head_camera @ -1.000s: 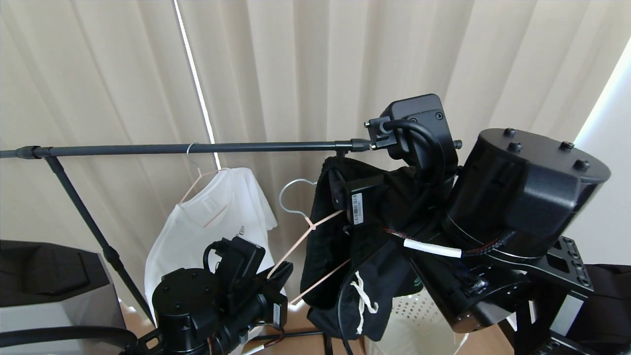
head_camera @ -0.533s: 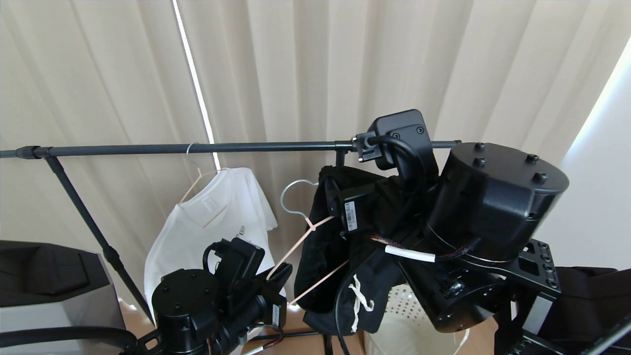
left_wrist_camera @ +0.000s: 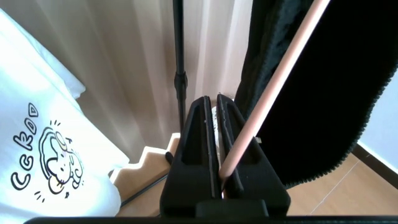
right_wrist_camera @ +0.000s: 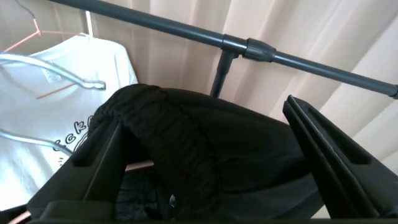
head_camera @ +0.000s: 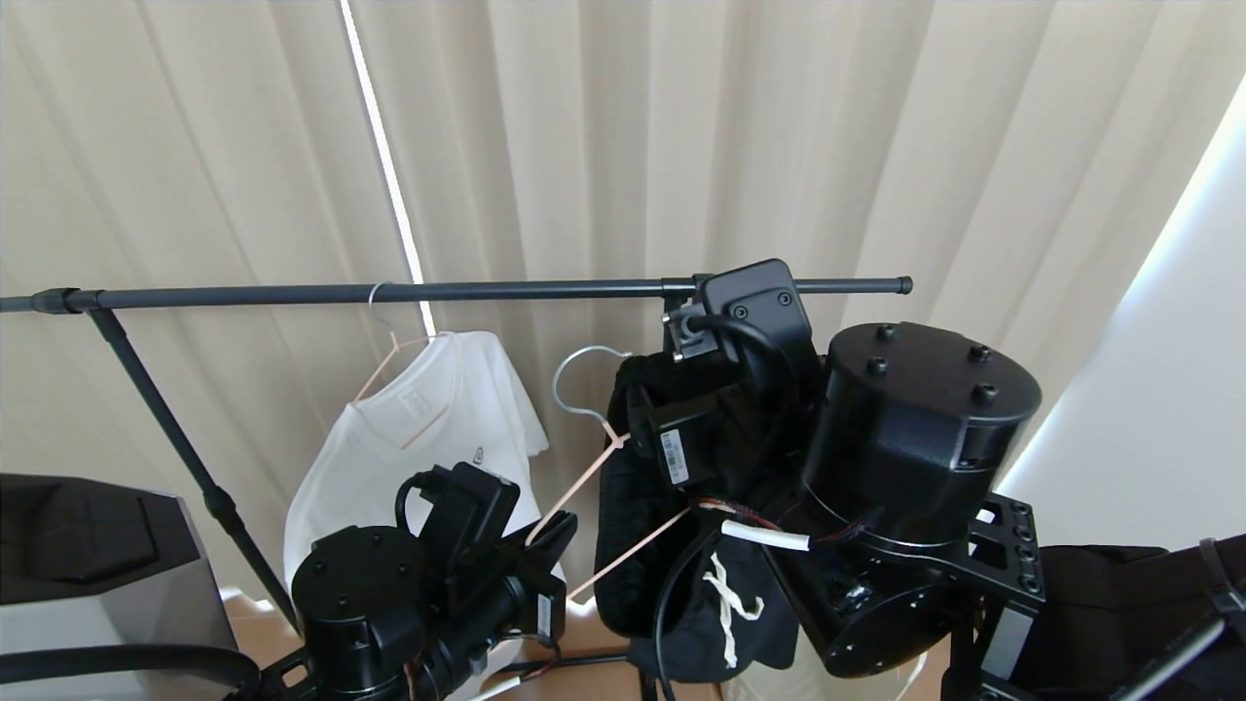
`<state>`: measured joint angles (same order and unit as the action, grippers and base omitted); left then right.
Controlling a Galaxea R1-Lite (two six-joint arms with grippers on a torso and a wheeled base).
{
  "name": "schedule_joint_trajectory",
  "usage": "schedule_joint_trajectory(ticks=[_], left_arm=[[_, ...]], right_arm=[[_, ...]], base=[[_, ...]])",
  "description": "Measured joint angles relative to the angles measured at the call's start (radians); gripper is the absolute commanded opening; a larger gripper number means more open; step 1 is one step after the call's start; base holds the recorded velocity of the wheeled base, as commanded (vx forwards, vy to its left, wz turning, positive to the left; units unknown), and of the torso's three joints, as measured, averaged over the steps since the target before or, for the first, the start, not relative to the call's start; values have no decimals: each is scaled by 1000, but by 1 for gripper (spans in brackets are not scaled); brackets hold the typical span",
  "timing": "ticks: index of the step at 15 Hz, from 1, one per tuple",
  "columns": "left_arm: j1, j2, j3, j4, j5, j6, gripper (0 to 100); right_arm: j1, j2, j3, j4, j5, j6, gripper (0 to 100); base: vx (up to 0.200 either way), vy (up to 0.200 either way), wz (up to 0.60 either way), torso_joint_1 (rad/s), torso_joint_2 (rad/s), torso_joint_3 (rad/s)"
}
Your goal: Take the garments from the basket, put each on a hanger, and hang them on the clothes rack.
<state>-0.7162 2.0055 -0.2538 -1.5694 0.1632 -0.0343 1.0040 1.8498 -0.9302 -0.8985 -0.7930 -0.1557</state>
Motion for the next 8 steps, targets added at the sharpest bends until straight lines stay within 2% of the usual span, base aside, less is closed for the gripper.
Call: schedule_joint_trajectory(ticks=[8], left_arm=[[53,1,-31,0,0,0,0]], right_arm=[[8,12,29,4,-1,-12,100]], base=[[0,0,0,0,0,0]])
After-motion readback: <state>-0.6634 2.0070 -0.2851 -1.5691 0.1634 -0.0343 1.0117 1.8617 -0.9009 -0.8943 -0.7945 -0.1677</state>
